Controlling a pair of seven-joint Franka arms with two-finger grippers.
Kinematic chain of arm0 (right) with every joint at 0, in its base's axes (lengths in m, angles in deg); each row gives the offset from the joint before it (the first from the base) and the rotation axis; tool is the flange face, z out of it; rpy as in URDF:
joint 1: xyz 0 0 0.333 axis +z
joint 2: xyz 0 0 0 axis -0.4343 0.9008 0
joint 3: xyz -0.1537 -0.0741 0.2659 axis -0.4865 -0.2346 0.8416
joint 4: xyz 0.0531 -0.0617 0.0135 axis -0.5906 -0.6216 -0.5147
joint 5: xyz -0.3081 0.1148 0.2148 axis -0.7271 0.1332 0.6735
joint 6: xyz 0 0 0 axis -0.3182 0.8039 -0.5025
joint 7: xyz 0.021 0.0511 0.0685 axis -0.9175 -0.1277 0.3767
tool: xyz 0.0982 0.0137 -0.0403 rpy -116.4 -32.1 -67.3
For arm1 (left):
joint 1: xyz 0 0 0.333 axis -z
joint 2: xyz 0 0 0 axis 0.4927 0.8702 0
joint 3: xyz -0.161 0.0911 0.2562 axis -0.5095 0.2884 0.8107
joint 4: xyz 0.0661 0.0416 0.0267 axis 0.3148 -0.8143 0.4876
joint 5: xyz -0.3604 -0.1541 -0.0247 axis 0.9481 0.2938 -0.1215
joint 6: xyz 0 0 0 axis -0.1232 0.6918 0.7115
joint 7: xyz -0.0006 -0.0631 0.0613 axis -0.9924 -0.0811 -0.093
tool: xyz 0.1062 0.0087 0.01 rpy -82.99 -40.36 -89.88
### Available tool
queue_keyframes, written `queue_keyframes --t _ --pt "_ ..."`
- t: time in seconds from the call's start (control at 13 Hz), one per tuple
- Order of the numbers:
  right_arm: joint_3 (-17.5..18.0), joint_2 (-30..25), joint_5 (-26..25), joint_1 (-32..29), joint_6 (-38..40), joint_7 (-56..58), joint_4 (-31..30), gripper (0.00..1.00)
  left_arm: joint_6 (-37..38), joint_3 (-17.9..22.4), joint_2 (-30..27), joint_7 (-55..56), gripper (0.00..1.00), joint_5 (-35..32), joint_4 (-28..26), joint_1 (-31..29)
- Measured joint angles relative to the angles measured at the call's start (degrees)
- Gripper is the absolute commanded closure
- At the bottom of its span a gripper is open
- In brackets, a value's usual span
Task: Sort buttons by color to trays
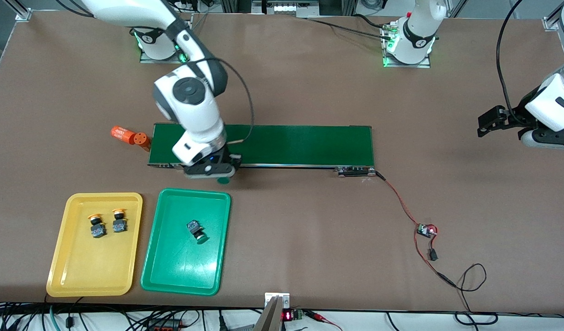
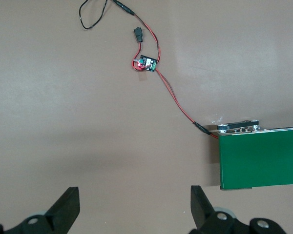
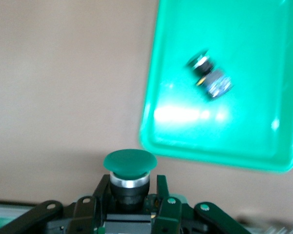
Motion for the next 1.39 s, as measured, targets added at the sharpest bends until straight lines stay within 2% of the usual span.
queue_keyframes --t 0.15,0.39,0.62,0.85,0.92,1.08,1.16,1.39 --pt "-2.69 3.44 0.25 -0.32 -0.56 4.72 3.24 0.90 0.00 0.00 0.02 0.00 0.00 0.00 0.01 -0.01" --pt "-3.71 10.04 0.26 -0.32 -5.56 5.86 7.15 0.90 0.00 0.00 0.07 0.00 0.00 0.00 0.02 -0.02" --pt "-5.27 14.28 0.25 -0.18 -12.23 6.46 8.08 0.89 0.00 0.00 0.08 0.00 0.00 0.00 0.02 -0.02" --pt "-7.18 16.09 0.25 -0.06 -14.57 7.82 8.45 0.87 0.00 0.00 0.08 0.00 0.00 0.00 0.03 -0.02" --pt "-7.68 16.70 0.25 -0.05 -16.20 8.27 8.49 0.80 0.00 0.00 0.09 0.00 0.00 0.00 0.03 -0.02" --pt "-7.95 17.80 0.25 -0.05 -18.55 8.58 8.55 0.16 0.00 0.00 0.09 0.00 0.00 0.00 0.03 -0.02" --pt "-7.95 18.12 0.26 -0.03 -18.84 8.58 8.72 0.02 0.00 0.00 0.09 0.00 0.00 0.00 0.03 -0.02" --pt "-8.01 18.24 0.26 -0.03 -18.94 8.60 9.16 0.00 0.00 0.00 0.09 0.00 0.00 0.00 0.03 -0.02"
